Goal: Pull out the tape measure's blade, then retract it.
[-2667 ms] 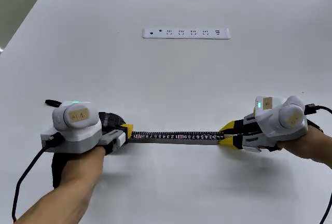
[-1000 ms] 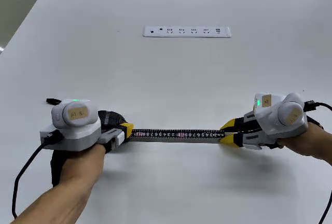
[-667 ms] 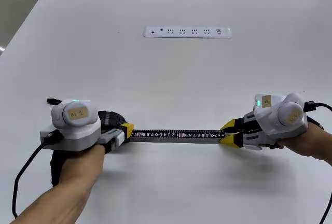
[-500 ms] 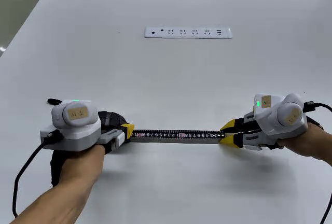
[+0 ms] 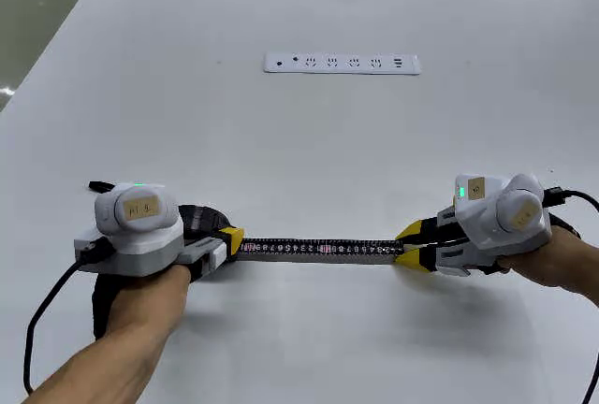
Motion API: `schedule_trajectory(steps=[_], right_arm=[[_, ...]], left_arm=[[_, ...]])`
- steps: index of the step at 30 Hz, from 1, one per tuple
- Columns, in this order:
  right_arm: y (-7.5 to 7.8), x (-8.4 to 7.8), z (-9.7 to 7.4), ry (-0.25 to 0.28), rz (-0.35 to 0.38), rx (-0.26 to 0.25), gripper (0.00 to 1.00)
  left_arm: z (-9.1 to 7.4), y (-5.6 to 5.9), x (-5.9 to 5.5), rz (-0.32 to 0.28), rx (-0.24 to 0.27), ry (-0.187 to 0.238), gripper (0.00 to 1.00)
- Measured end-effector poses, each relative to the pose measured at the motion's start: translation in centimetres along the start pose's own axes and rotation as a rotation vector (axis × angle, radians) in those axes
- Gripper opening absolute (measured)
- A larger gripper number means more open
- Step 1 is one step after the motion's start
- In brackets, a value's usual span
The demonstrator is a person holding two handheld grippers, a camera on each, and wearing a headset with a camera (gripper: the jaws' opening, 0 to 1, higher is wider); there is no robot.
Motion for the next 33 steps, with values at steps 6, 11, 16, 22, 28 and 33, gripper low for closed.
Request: schedule_trajectory(steps=[6,11,16,22,28,33], right_arm=[[0.1,0.3,0.3,0.001,-0.004,0.000,0.09],[0.2,0.4,0.5,0.003,-0.005,0.002,0.09],[0.3,0.6,0.9,0.005,-0.009,0.004,0.09],[0.3,1.1,1.4,0.010,-0.013,0.007,0.09],[0.2,1.4,1.6,0.014,-0.015,0.010,0.09],[0.2,1.7,1.9,0.017,-0.013,0.011,0.09]], left_arm=[[0.0,0.0,0.0,-0.003,0.000,-0.002,0.57],[0.0,0.0,0.0,-0.003,-0.002,-0.003,0.57],[-0.1,-0.1,0.0,-0.005,-0.003,-0.004,0.57],[0.1,-0.2,0.0,-0.005,-0.005,-0.006,0.57],[0.1,-0.2,0.0,-0.004,-0.007,-0.006,0.57],[0.1,-0.2,0.0,-0.005,-0.007,-0.007,0.58]])
Point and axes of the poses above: the centre of the closed fingertips' face, and the gripper's own axes: z roughly forward along the fingers, y roughly to its right, x roughly out of its top, the point moved 5 cm from there along -z, roughly backward along the fingers, and after that the axes turned 4 degrees about x, right-handed, at the moved point
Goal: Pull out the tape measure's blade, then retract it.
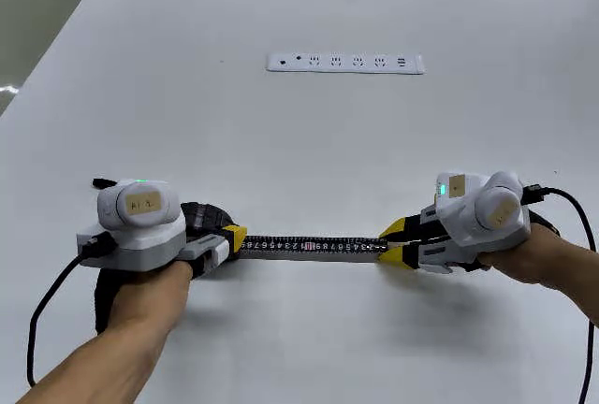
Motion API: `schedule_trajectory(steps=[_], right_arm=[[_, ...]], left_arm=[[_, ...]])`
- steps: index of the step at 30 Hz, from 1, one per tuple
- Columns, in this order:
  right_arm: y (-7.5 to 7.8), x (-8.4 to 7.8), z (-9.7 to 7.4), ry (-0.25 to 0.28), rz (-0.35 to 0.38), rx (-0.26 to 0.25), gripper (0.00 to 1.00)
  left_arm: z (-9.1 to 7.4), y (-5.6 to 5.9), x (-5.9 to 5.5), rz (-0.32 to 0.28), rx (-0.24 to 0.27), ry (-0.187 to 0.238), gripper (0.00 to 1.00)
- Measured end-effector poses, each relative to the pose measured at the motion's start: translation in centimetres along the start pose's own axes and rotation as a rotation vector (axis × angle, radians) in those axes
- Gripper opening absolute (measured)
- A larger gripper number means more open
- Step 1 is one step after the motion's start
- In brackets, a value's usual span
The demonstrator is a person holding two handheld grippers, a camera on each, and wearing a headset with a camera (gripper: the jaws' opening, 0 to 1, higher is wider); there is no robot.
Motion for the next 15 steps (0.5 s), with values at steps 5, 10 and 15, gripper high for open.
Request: schedule_trajectory(steps=[5,10,15], right_arm=[[-0.05,0.36,0.31,0.005,-0.001,0.002,0.09],[-0.10,0.56,0.55,0.008,0.000,0.005,0.09],[-0.16,0.83,0.85,0.013,-0.001,0.007,0.09]], left_arm=[[-0.02,-0.01,-0.03,-0.001,0.000,-0.001,0.58],[-0.03,0.01,-0.01,0.000,0.000,-0.001,0.58],[0.06,-0.01,0.00,-0.003,-0.002,-0.003,0.58]])
Point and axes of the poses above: the centre of the closed fingertips' face, and the gripper's own axes: z roughly forward along the fingers, y roughly to its right, x roughly out of its top, the point moved 5 cm from there along -z, roughly backward along the fingers, and after that the axes turned 4 degrees about x, right-handed, at the moved point
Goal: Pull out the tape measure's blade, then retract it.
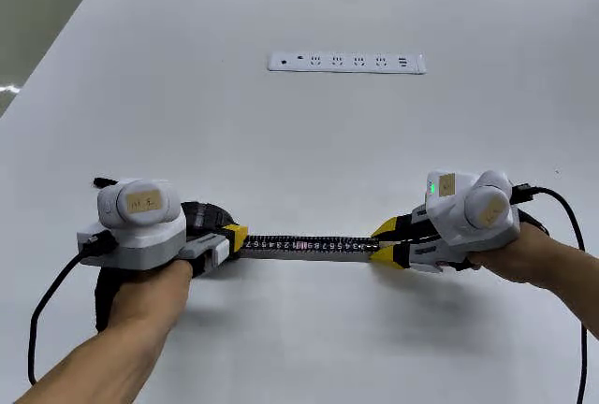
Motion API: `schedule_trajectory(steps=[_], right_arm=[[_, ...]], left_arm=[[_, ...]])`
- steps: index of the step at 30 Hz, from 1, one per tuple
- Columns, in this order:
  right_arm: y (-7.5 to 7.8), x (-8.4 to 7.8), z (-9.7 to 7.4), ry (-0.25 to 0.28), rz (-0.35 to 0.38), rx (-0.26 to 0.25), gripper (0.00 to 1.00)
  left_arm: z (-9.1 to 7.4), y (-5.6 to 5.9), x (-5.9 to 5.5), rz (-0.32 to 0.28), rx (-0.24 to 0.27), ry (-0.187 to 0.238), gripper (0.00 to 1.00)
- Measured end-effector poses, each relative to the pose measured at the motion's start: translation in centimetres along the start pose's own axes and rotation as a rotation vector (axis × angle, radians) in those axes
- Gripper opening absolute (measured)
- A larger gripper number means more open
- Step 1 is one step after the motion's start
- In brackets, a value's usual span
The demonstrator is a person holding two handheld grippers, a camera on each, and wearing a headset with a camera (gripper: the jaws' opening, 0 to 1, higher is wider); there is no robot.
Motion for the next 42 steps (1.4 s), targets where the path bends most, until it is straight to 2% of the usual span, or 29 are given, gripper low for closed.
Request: schedule_trajectory(steps=[42], right_arm=[[-0.3,2.7,2.7,0.035,-0.007,0.016,0.09]], left_arm=[[0.0,-0.2,0.1,-0.010,-0.012,-0.005,0.58]])
Point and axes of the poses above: the centre of the closed fingertips' face, and the gripper's own axes: z roughly forward along the fingers, y roughly to its right, x roughly out of its top, the point moved 5 cm from there along -z, roughly backward along the fingers, and after that the axes turned 4 degrees about x, right-handed, at the moved point
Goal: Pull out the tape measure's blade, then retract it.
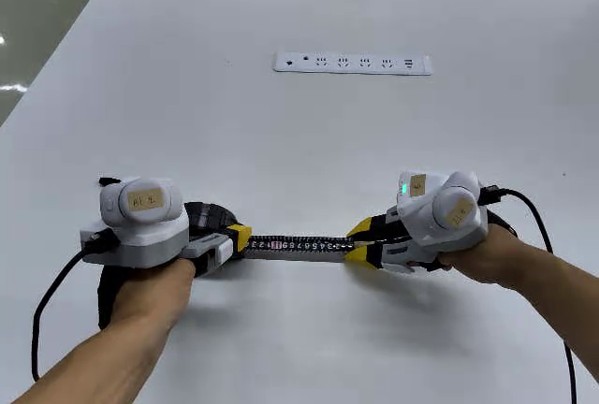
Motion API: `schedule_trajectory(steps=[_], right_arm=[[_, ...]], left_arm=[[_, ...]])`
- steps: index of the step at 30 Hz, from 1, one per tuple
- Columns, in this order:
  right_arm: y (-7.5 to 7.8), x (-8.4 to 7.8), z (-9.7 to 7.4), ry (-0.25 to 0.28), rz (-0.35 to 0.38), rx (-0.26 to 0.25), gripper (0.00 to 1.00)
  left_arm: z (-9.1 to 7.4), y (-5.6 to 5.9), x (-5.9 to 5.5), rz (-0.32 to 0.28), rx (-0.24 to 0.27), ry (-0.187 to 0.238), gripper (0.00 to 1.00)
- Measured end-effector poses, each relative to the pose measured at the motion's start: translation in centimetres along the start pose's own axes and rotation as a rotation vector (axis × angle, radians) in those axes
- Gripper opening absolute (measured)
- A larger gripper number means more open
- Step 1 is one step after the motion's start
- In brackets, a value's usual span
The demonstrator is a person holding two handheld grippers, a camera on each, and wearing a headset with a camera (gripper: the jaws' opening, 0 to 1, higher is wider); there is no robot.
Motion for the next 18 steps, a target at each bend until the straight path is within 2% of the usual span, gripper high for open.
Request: schedule_trajectory(steps=[18], right_arm=[[-0.1,1.0,1.3,0.015,0.001,0.008,0.09]], left_arm=[[0.0,-0.1,0.0,-0.001,-0.006,-0.004,0.58]])
Point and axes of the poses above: the centre of the closed fingertips' face, and the gripper's own axes: z roughly forward along the fingers, y roughly to its right, x roughly out of its top, the point moved 5 cm from there along -z, roughly backward along the fingers, and after that the axes turned 4 degrees about x, right-handed, at the moved point
